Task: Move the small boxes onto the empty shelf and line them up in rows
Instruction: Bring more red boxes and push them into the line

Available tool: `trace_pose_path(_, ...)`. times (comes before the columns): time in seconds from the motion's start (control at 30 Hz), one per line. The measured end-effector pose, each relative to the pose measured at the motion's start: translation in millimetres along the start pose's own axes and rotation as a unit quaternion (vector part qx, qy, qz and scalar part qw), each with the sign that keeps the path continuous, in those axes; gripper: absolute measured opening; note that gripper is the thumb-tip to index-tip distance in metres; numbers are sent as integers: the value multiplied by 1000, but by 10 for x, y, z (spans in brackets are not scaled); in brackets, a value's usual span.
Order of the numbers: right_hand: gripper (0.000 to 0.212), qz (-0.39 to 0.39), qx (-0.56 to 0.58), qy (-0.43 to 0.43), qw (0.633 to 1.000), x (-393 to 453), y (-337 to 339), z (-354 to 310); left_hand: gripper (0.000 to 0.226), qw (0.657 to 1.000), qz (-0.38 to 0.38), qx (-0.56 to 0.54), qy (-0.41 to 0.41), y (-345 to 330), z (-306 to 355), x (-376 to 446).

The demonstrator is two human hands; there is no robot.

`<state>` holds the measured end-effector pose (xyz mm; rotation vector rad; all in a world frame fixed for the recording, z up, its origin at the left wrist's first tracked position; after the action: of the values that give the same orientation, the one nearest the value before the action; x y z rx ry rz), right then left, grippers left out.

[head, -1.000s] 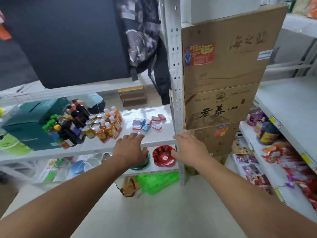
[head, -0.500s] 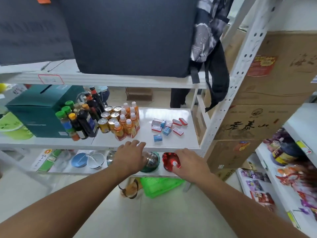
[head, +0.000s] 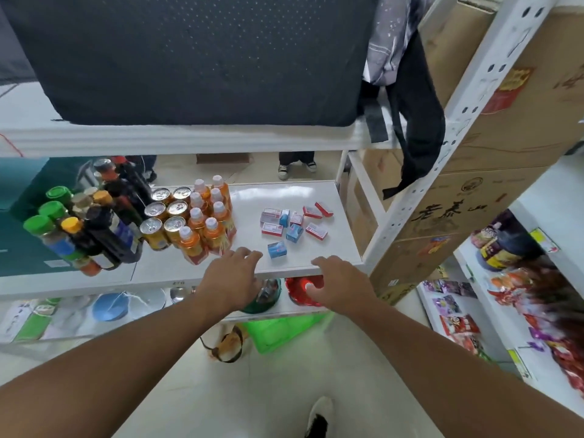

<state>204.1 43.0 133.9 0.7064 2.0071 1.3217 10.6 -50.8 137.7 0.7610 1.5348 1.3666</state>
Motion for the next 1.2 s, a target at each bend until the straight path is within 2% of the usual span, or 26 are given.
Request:
trace_pose_path(0.2,75,-25,30,-14,999,517,30,483,66,999,-8,-13,33,72,146,534)
trace_pose_path(0.43,67,-35,29,-11,999,1258,-177,946,62,998,-19,31,60,-272,159,1318)
trace_pose_path(0.6,66,-50,9,-19,999,1613,-340,1100,55,997,-9,67,31,-468,101,1762)
trace_pose_path(0.77,69,-61,25,-50,997,2000,-504,1180,64,998,-36,38,16,-688,68,2092)
trace_pose_path(0.93,62,-35,15,-63,997,2312,-641,1175,68,999,8,30,-19,-782,78,2327)
trace_pose_path(1.03,55,-28,10,-75,997,2458,-748,1178,69,999,6,34,-37,-904,81,2478)
trace_pose_path(1.2,52,-7,-24,-73,997,2496,-913,1182,52,997,-2,54,-48,-1065,95,2619)
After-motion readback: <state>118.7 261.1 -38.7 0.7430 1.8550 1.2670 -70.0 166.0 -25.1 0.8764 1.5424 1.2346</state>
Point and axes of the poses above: each hand's wrist, its own x-axis towards the middle knuckle, its own y-axis out of the back of the hand, z = x × y, the point moved 7 cm from there along x, towards the middle knuckle, and after that the axes turned 6 degrees about y, right-handed, at the moved point
